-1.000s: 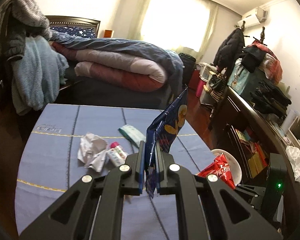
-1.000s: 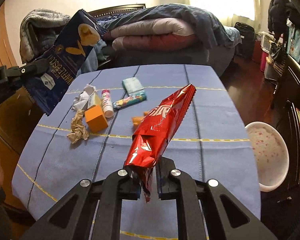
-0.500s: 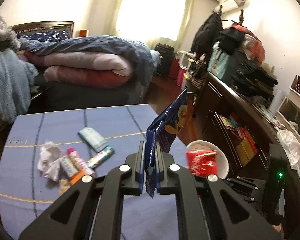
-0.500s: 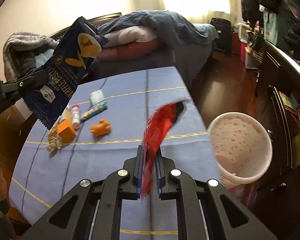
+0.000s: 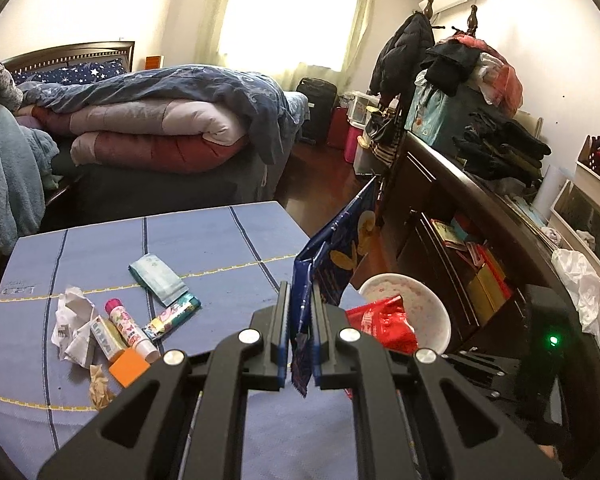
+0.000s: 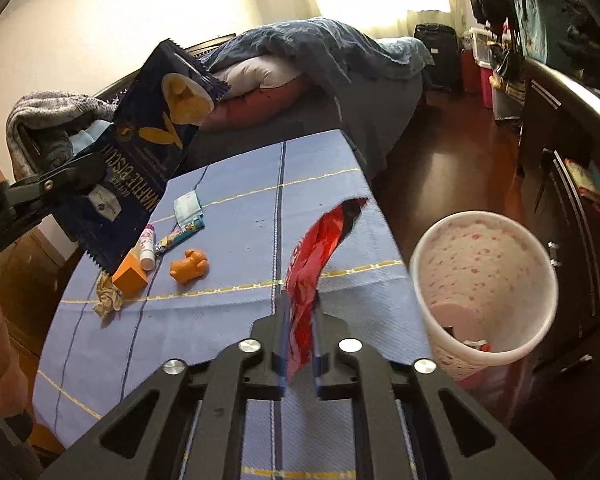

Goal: Collect trash
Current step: 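Carry the blue bag and red pie bag over the pink-dotted bin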

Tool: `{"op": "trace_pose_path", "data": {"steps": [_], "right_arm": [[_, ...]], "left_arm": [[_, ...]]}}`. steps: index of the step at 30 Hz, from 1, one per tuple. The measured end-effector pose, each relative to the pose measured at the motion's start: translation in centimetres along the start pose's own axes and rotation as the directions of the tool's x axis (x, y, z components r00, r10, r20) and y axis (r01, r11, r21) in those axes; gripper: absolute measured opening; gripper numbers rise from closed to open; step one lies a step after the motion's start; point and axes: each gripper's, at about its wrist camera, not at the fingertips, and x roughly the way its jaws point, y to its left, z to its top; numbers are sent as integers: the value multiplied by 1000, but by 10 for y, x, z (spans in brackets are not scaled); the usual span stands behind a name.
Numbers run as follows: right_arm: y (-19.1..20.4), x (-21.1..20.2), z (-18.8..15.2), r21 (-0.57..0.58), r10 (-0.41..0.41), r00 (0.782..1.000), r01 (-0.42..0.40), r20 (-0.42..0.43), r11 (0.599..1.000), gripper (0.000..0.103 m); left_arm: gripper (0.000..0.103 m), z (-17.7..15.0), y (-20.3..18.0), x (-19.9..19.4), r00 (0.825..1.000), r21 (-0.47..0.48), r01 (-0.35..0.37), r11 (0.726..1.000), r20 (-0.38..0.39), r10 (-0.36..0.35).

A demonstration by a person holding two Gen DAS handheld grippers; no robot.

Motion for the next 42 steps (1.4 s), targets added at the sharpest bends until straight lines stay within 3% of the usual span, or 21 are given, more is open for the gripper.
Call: {"op": "trace_pose_path", "data": {"steps": [2,3,4,13,20,31,38,42], "right_arm": [[2,10,2,13,36,999,-36,-21,999,17],[3,13,3,12,42,999,-41,-24,999,14],[6,16,4,3,44,999,-44,-23,999,4],[11,-10,13,21,84,995,-86,61,996,2],[-12,-45,18,44,11,993,-16,120,999,2],[-65,-82,15,111,-148,974,130,173,985,2],[-111,-82,14,160,-250,957,227,148,961,2],[-133,-69,14,179,-280,953,257,115,950,2]], "left_arm": [[10,0,1,-2,1000,-3,-7,1000,1,7],[10,0,3,-3,1000,-5,-12,1000,2,12],[10,0,3,-4,1000,-6,-17,1000,3,17],[10,7,4,-11,999,-4,-16,1000,28,16],[11,17,-24,-4,998,39,37,999,47,-38],[11,24,-86,35,989,122,145,982,13,-148],[11,23,-129,85,973,157,229,961,-65,-222],[11,18,-144,119,967,164,246,955,-112,-229]]}}
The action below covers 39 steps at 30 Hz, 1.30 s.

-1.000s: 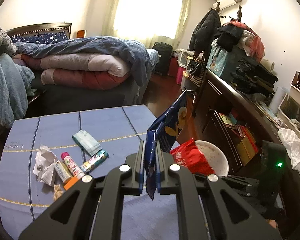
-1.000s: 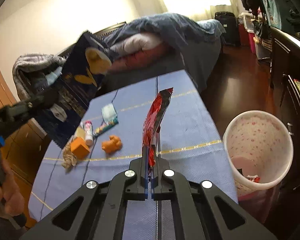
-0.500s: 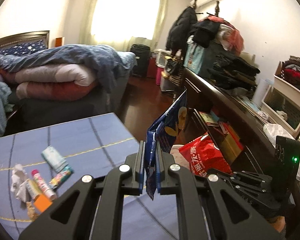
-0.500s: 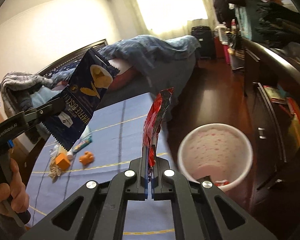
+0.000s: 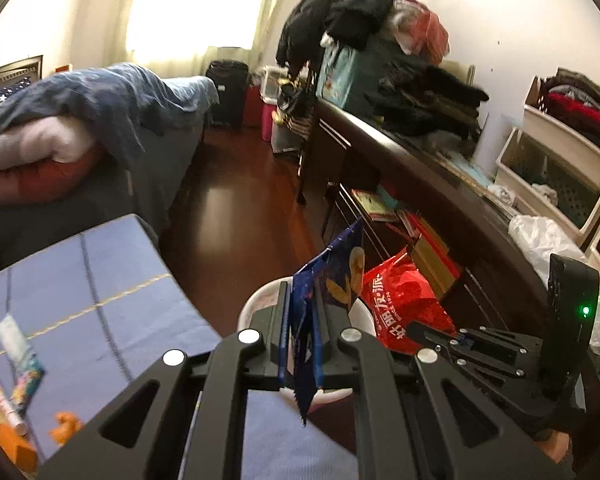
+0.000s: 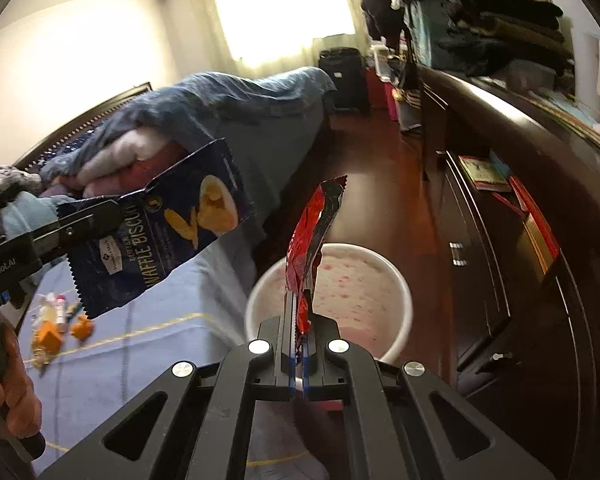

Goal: Collect trash
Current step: 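Carry the blue bag and red pie bag over the pink-dotted bin, then open both tools over the bin to drop the bags, then move both open tools back toward the remaining trash on the table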

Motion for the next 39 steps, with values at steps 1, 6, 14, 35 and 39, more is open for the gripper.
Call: {"op": "trace_pose_path", "data": {"steps": [1,6,14,35,39], "right_arm": [[-5,7,0,5,-7,1000,7,-8,1000,2],[-23,35,1,27,-29,999,30,-42,999,2],[-37,76,4,27,-60,995,62,-82,998,31],[79,30,6,-133,61,998,-64,-25,989,85],[109,26,1,-183,99,995,-103,-34,978,86]], "left_arm": [[11,0,-2,9,1000,2,1,1000,-10,-1],[11,1,-4,67,997,-4,9,1000,-80,-9],[72,-4,3,118,990,-13,-68,998,-121,66],[99,-25,136,-24,829,-232,-557,798,-84,554],[99,-38,203,-37,743,-393,-660,640,-217,633]]}}
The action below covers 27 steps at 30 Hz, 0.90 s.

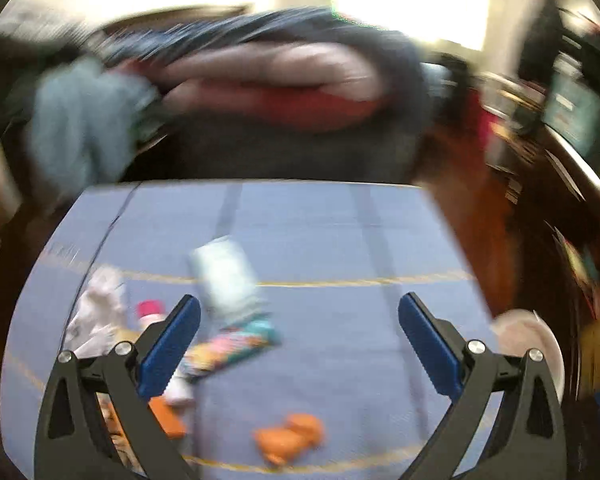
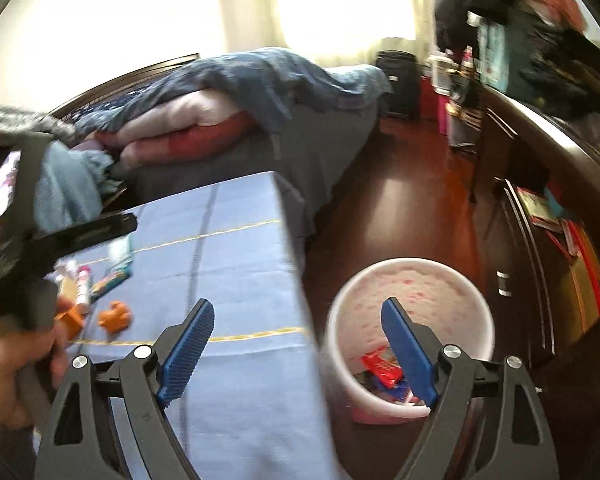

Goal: Collect trash
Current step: 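Move both open tools back toward the remaining trash on the table, then grasp the green-white tissue pack with the left tool while the right tool grasps the orange gummy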

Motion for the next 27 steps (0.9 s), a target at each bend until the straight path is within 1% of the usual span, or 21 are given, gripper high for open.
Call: {"op": "trace_pose_path", "data": {"steps": [2,3,6,10,12,13,15,17,19,21,22,23,24,25,26,27], "right_arm": [[12,0,0,-21,15,1000,-15,-5,1000,86],[17,0,-1,-28,22,1000,-22,-7,999,86],[29,0,0,-49,36,999,-36,-12,998,86],[43,2,0,-71,48,999,-50,-22,996,86],[48,4,1,-78,59,998,-61,-27,995,86],[52,5,2,-83,65,997,-68,-31,994,86],[61,9,2,-99,74,997,-77,-39,992,86],[69,13,2,-111,82,996,-86,-47,990,86],[77,15,1,-123,95,994,-101,-55,987,86],[85,17,0,-134,106,992,-114,-61,985,86],[90,18,-1,-139,115,991,-123,-65,983,86],[93,19,-1,-141,120,990,-129,-67,982,86],[96,19,-1,-144,124,990,-133,-68,981,86],[101,20,-2,-149,129,989,-138,-70,979,86],[103,20,-2,-151,132,989,-141,-71,978,86],[106,21,-2,-154,135,988,-145,-72,977,86]], "left_arm": [[99,9,25,21,997,-82,-69,994,-48,65],[99,13,34,32,993,-105,-100,989,-70,93],[99,24,44,58,986,-116,-141,983,-109,129],[99,32,42,80,977,-98,-167,981,-153,151],[99,30,39,93,965,-88,-181,979,-205,160],[99,30,40,98,961,-94,-174,980,-232,148],[99,29,38,100,956,-89,-181,980,-252,153],[99,31,36,104,950,-64,-187,980,-267,163],[100,32,36,105,949,-58,-185,981,-268,163],[99,32,39,108,952,-64,-161,985,-272,138],[96,33,40,109,955,-63,-151,987,-269,129],[90,33,39,107,958,-50,-140,989,-260,123],[85,33,38,105,961,-39,-133,990,-250,119],[70,34,37,102,964,-33,-125,992,-239,114],[48,33,38,100,966,-32,-126,992,-232,115],[48,33,40,97,968,-41,-117,992,-229,105]]}}
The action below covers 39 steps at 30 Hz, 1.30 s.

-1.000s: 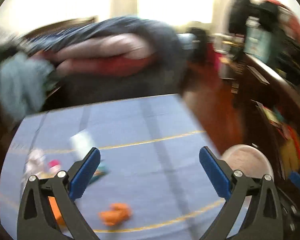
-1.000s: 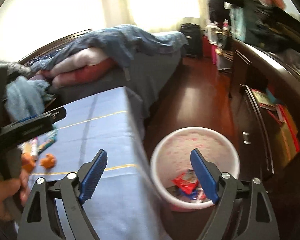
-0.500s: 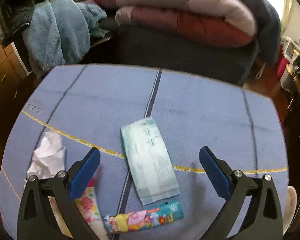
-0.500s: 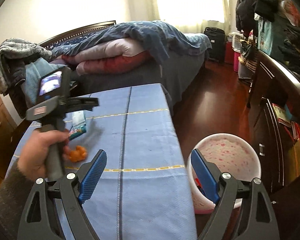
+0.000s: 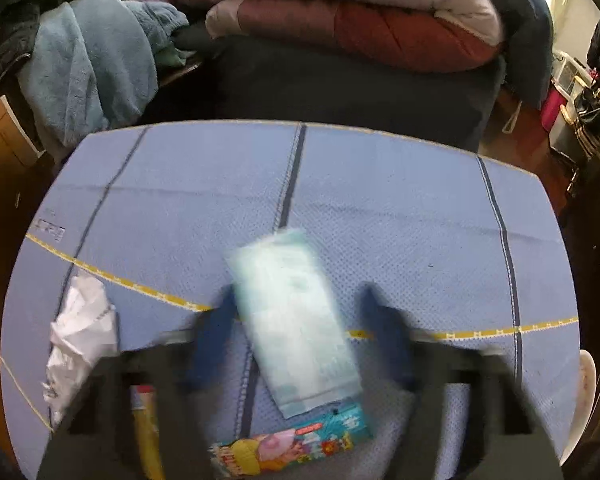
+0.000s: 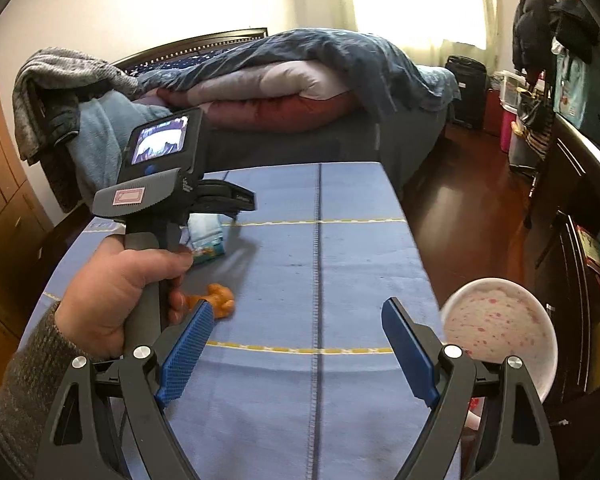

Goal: Collect trash
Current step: 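Grasp the green-white tissue pack with the left tool while the right tool grasps the orange gummy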

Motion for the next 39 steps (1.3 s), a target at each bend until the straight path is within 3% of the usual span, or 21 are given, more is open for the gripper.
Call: {"op": "trace_pose_path", "data": {"steps": [3,6,11,17,18,21,24,39], "right_arm": [[9,6,1,-10,3,1000,-3,-2,1000,86],[18,19,3,-17,15,1000,-16,-20,1000,86],[37,47,2,-42,49,996,-52,-81,998,86],[63,79,-1,-108,53,990,-68,-132,992,86],[65,83,-2,-113,53,989,-69,-139,991,83],[69,94,-3,-123,55,982,-78,-180,989,55],[72,94,-4,-132,52,982,-76,-180,988,43],[34,46,-9,-67,45,994,-52,-103,996,43]], "left_arm": [[47,2,9,-3,996,-18,84,996,-5,-84],[47,-1,19,-14,992,-6,123,992,28,-123],[47,-1,42,-48,983,23,124,992,130,-126],[47,1,65,-73,973,49,133,990,186,-140],[47,0,67,-75,972,50,136,989,188,-143],[48,0,71,-78,969,56,148,987,193,-157],[48,-2,75,-81,967,57,157,986,193,-165],[48,-19,35,-108,954,136,191,972,206,-217]]}}
